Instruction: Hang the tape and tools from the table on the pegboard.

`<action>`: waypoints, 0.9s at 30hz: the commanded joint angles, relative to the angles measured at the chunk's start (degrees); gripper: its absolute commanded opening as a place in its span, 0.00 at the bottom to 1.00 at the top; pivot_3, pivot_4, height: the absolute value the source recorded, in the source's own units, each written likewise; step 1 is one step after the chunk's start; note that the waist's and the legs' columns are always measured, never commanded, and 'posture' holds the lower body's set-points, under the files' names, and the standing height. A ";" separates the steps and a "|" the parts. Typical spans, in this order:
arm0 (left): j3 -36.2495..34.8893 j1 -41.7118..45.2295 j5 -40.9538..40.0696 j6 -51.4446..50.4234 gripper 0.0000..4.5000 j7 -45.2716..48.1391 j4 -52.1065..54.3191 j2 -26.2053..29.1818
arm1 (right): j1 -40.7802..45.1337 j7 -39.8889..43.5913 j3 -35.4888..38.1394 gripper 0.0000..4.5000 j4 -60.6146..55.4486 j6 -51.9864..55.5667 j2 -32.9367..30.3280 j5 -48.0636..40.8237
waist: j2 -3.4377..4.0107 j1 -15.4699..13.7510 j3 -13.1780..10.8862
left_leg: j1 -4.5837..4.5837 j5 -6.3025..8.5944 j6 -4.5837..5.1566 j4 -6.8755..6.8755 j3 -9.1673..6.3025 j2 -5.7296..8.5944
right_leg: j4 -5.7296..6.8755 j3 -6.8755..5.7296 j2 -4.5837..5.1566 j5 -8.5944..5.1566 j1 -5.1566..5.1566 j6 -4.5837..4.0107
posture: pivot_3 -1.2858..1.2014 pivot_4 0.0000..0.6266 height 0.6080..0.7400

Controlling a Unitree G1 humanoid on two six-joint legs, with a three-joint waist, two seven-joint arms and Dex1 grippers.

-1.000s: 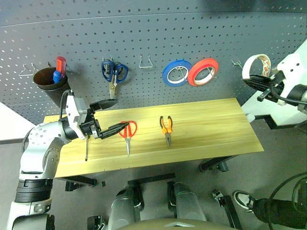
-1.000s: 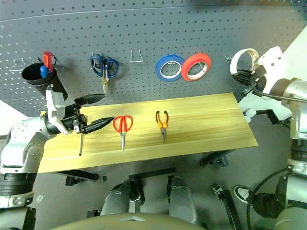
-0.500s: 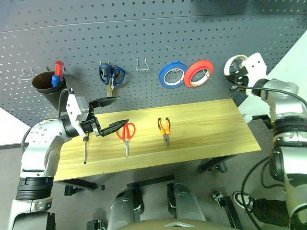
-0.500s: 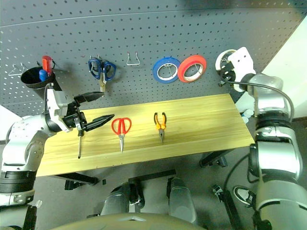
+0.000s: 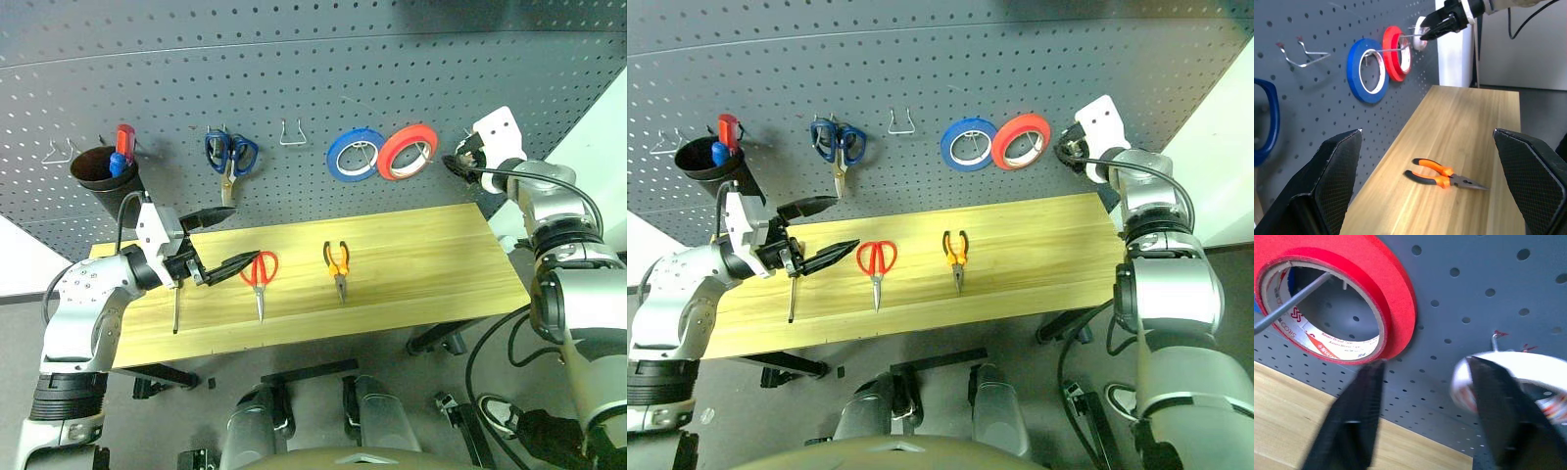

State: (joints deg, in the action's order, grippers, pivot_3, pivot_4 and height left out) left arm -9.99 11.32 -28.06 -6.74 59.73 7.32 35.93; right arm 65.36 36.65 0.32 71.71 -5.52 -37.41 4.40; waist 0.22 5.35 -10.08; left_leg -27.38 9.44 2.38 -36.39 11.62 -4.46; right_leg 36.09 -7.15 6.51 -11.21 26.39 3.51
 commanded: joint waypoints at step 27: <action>1.38 -4.01 3.12 1.50 1.00 7.44 -8.66 5.40 | -19.81 9.64 -4.63 0.99 -59.16 64.72 8.51 -18.15 | -0.01 -3.16 1.20 | -0.04 0.39 0.43 -0.19 -0.21 -0.24 | 0.02 0.02 0.09 -0.12 0.11 -0.28 | 0.52 0.21 0.92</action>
State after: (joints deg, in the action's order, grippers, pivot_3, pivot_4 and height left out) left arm -9.37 6.15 -25.49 -5.86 66.42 -0.86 40.42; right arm 44.73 46.92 -3.87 15.02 58.45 -29.60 -12.78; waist 0.21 2.18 -8.89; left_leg -27.42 9.83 2.81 -36.57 11.41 -4.70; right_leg 36.11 -7.13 6.60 -11.33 26.52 3.23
